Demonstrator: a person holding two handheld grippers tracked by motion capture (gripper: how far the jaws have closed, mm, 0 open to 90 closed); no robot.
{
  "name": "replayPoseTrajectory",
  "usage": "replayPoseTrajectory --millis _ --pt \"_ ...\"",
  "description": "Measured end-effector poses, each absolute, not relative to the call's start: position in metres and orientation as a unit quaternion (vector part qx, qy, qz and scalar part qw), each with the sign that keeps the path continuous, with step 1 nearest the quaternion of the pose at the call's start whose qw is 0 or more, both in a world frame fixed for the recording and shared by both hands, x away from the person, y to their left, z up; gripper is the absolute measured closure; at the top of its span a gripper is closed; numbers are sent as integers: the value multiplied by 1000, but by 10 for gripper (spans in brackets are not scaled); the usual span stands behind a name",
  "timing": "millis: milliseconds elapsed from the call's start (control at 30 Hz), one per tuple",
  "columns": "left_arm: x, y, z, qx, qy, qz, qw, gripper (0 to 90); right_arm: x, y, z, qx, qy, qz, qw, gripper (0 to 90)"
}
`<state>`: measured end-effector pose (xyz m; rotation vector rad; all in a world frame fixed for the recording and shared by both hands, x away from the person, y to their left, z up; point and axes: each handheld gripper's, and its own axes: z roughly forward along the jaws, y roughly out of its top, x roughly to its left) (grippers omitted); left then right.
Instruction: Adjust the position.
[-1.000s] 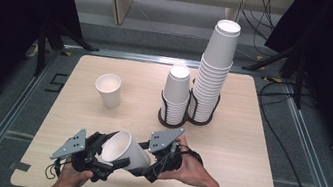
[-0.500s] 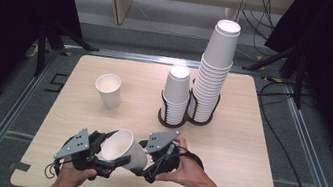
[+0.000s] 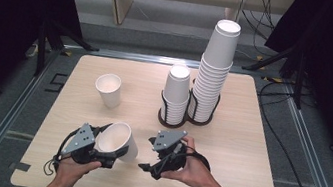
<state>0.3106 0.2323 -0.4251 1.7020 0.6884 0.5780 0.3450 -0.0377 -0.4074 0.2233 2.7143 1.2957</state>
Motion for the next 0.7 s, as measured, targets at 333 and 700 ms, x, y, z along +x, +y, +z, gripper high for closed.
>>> replayPoseTrajectory --millis 333,700 --pt "353 228 -430 734 348 275 515 133 345 -76 -416 127 891 429 82 180" --pt "386 219 -429 732 369 290 494 133 342 -101 -432 181 886 419 87 166"
